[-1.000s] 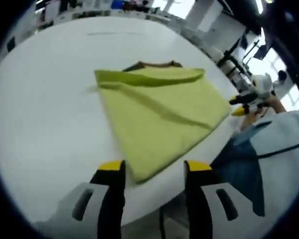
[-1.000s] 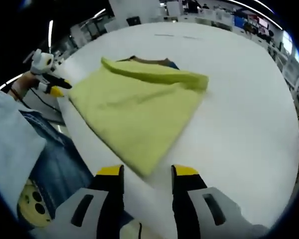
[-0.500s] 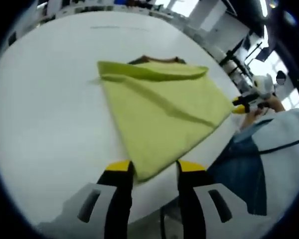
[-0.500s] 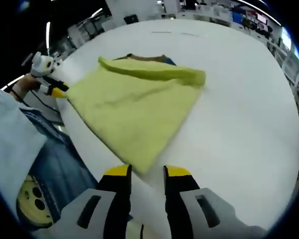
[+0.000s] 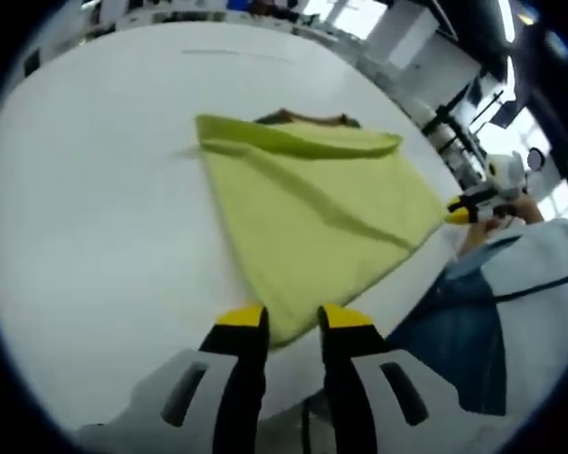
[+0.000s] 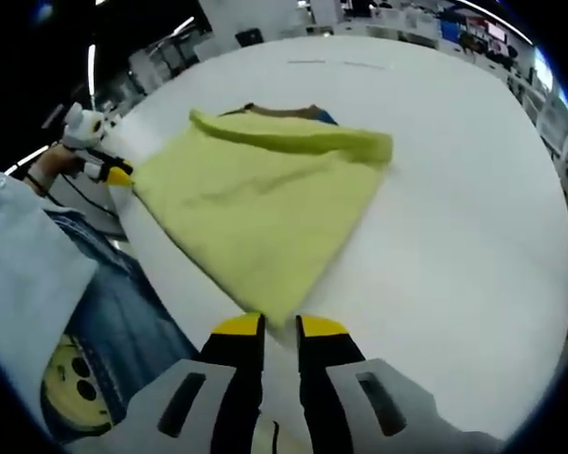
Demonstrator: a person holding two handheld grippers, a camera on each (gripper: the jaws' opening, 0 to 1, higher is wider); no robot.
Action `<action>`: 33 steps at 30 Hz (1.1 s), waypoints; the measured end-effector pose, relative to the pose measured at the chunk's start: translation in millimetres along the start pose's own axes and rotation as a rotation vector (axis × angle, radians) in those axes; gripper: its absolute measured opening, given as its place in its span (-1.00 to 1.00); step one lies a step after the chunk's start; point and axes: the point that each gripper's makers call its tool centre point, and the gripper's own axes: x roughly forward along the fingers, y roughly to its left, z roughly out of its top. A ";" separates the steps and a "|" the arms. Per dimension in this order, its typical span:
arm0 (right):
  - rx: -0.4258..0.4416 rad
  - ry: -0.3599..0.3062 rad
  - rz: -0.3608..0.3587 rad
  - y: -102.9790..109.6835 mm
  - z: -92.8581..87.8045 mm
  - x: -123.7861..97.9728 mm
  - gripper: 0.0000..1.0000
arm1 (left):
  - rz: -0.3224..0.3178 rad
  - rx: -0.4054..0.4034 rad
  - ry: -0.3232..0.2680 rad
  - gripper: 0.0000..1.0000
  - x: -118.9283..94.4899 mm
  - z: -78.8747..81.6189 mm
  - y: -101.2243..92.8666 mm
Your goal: Fold the garment on the visible template until the final outline fits inside the template.
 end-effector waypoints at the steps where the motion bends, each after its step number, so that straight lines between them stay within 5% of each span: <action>1: 0.001 -0.003 -0.003 -0.7 0.8 -0.9 -0.74 | 0.002 -0.005 -0.003 -0.69 -0.2 0.3 0.5; 20: 0.010 -0.020 0.008 -1.2 5.5 -7.7 -0.82 | 0.048 -0.047 0.001 -0.99 0.2 0.6 9.2; 33: 0.003 -0.018 0.003 -1.5 6.4 -10.1 -0.90 | 0.055 -0.058 0.012 -1.00 -0.6 0.4 8.8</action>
